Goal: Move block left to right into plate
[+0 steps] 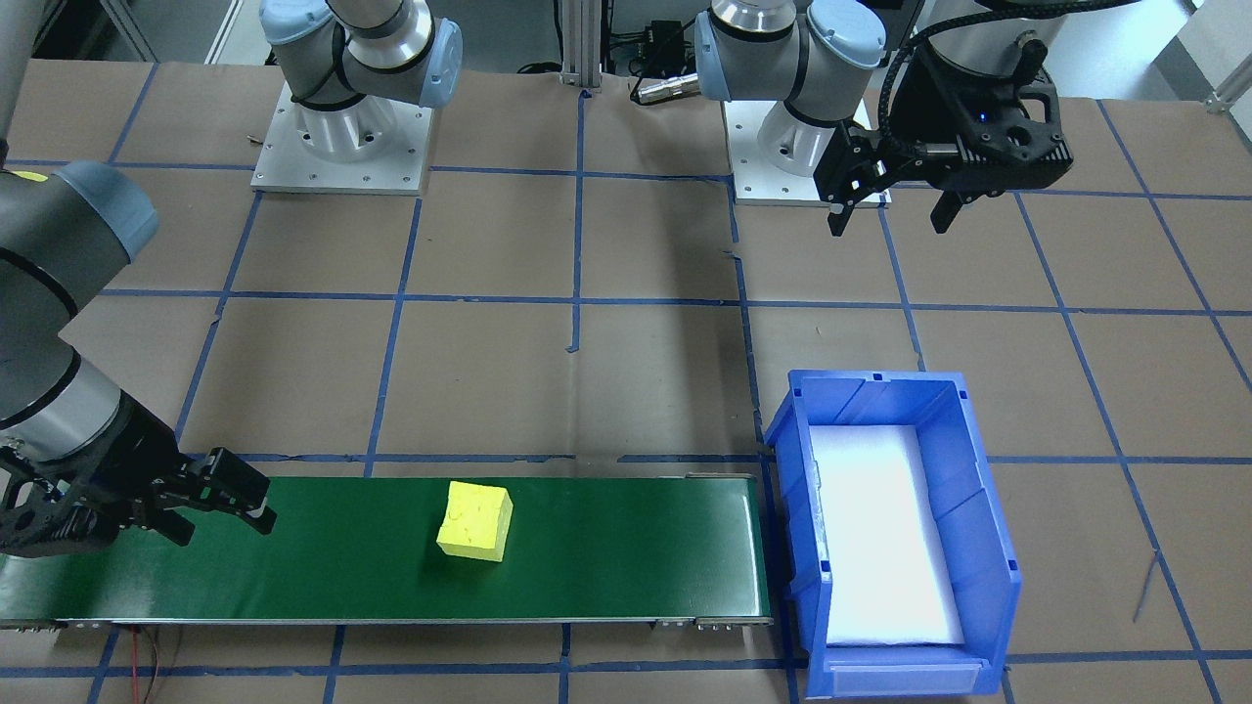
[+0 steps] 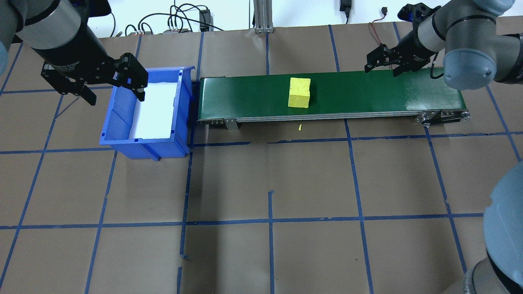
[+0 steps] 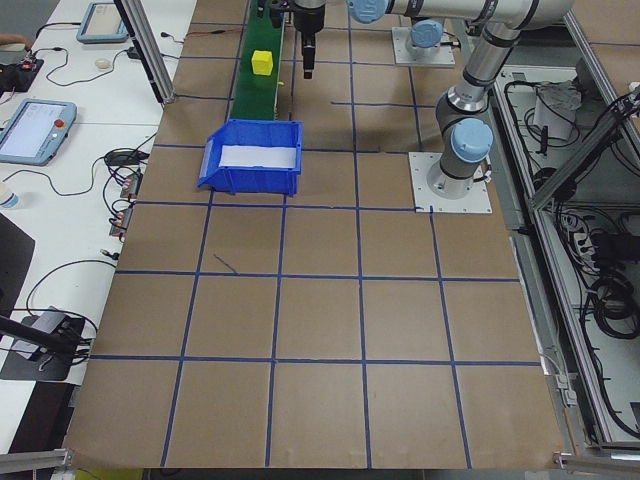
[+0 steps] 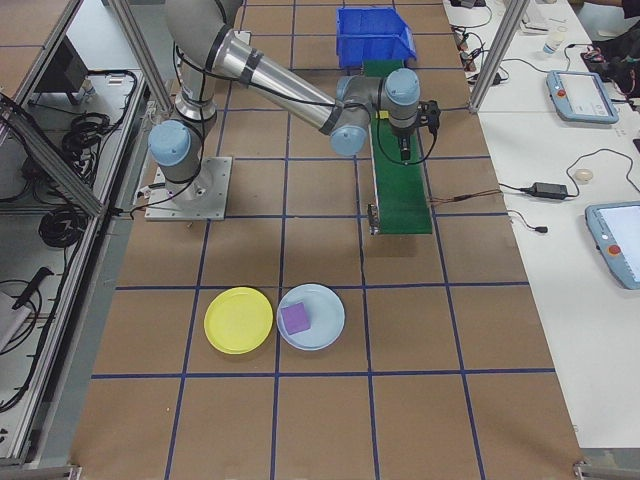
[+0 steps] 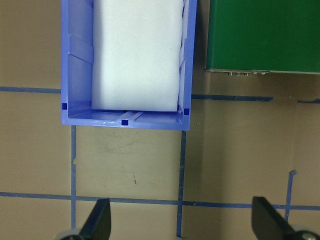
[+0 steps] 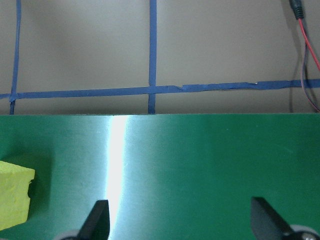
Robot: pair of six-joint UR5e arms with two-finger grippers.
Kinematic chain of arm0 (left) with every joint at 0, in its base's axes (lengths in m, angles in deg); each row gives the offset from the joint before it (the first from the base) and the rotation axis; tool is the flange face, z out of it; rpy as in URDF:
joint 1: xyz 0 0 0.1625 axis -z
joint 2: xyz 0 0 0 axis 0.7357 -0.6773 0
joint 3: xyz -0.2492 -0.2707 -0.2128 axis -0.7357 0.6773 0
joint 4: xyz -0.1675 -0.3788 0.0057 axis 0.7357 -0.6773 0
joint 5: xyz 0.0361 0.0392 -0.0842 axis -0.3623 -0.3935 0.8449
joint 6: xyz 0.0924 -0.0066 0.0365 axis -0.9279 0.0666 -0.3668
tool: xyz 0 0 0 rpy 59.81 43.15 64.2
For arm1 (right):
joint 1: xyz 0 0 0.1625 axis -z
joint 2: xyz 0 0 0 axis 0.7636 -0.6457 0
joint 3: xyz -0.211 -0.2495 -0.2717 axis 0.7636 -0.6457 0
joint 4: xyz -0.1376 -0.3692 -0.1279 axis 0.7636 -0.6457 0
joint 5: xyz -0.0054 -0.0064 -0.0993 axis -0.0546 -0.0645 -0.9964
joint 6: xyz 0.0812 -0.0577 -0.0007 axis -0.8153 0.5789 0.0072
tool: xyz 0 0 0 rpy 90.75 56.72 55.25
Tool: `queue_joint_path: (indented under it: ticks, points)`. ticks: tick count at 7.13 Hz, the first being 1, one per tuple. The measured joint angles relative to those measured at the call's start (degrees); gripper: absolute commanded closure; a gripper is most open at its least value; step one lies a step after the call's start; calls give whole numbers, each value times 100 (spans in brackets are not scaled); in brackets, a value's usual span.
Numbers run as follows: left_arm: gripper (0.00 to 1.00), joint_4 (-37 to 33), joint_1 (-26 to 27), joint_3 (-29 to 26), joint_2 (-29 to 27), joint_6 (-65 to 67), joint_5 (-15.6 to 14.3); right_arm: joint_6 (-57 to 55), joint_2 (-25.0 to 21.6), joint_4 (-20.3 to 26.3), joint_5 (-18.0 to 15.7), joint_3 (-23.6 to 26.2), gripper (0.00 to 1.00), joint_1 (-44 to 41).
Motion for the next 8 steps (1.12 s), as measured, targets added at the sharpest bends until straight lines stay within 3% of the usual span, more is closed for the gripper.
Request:
queue_joint_path:
  ticks: [2,8]
  points:
    - [0,0,3,0,1,0,13,-230,74,2,260,10,0,-4]
    - [0,-1,11,0,1,0,24,-285,60,49,233,196,0,-184]
